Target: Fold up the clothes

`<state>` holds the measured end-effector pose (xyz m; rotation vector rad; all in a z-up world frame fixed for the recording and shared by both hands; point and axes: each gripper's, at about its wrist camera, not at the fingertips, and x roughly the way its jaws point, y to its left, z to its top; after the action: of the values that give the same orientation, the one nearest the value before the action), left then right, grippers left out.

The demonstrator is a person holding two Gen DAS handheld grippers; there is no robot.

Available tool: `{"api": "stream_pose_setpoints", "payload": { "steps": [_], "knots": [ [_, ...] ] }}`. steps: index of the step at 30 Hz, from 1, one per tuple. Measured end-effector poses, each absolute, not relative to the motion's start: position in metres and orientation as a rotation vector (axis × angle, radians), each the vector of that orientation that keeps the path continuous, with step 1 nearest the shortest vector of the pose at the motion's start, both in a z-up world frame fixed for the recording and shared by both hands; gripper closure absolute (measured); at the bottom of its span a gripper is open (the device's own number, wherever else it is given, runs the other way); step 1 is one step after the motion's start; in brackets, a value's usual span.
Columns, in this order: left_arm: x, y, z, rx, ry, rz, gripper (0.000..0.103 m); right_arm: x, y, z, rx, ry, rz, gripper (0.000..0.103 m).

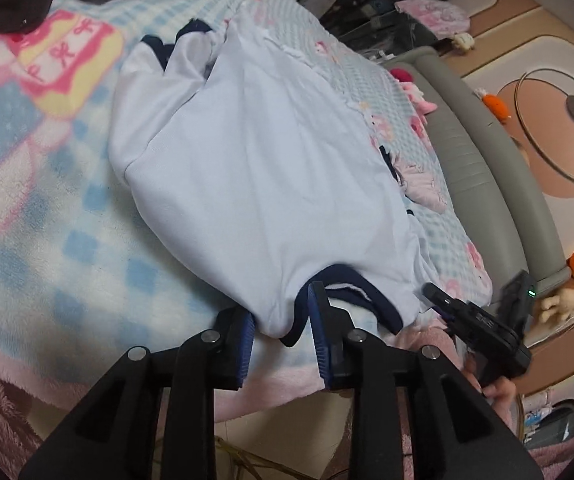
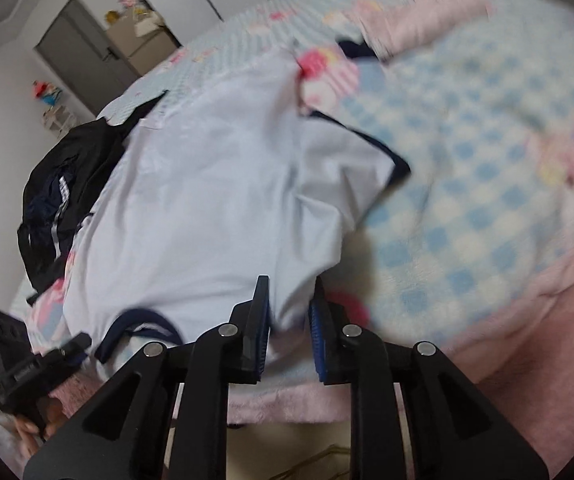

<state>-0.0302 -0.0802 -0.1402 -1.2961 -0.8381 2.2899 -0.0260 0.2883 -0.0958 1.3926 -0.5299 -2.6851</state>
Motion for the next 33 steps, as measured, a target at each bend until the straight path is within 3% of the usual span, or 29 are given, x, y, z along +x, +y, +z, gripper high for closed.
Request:
{"api": "stream_pose_setpoints", "payload": {
  "steps": [7, 10, 14, 17, 19, 24, 26, 28, 29, 30, 33],
  "knots": [
    [-0.013, -0.082, -0.113, -1.31, -0.624, 2.463, 0.076, 0.0, 0.245, -0.046, 1.175, -0.192, -2.852, 0.085],
    [-0.024, -0.074, -0.121, -1.358, -0.558, 2.456, 0.076, 0.004, 0.247, -0.031, 1.061, -0.184, -2.895, 0.084],
    [-0.038, -0.063, -0.131, -1.421, -0.471, 2.444, 0.076, -0.026, 0.234, -0.053, 1.144, -0.199, -2.672, 0.082],
    [-0.049, -0.055, -0.138, -1.467, -0.404, 2.433, 0.076, -0.052, 0.215, -0.107, 1.364, -0.151, -2.498, 0.082],
    [-0.057, -0.05, -0.143, -1.497, -0.36, 2.425, 0.09, -0.056, 0.216, -0.132, 1.479, -0.134, -2.462, 0.087],
    [-0.074, -0.059, -0.108, -1.429, -0.332, 2.431, 0.089, -0.038, 0.243, -0.124, 1.554, -0.198, -2.443, 0.085],
    [-0.081, -0.063, -0.092, -1.398, -0.323, 2.433, 0.086, -0.043, 0.248, -0.098, 1.475, -0.223, -2.443, 0.085],
    [-0.088, -0.068, -0.076, -1.367, -0.314, 2.435, 0.071, -0.054, 0.25, -0.069, 1.376, -0.228, -2.459, 0.082],
    [-0.091, -0.07, -0.069, -1.352, -0.309, 2.436, 0.067, -0.069, 0.251, -0.056, 1.331, -0.219, -2.475, 0.075],
    [-0.112, -0.073, -0.065, -1.344, -0.308, 2.455, 0.065, -0.086, 0.252, -0.045, 1.293, -0.216, -2.487, 0.068],
    [-0.196, -0.084, -0.059, -1.327, -0.307, 2.533, 0.065, -0.157, 0.256, -0.028, 1.289, -0.212, -2.525, 0.066]
  ]
}}
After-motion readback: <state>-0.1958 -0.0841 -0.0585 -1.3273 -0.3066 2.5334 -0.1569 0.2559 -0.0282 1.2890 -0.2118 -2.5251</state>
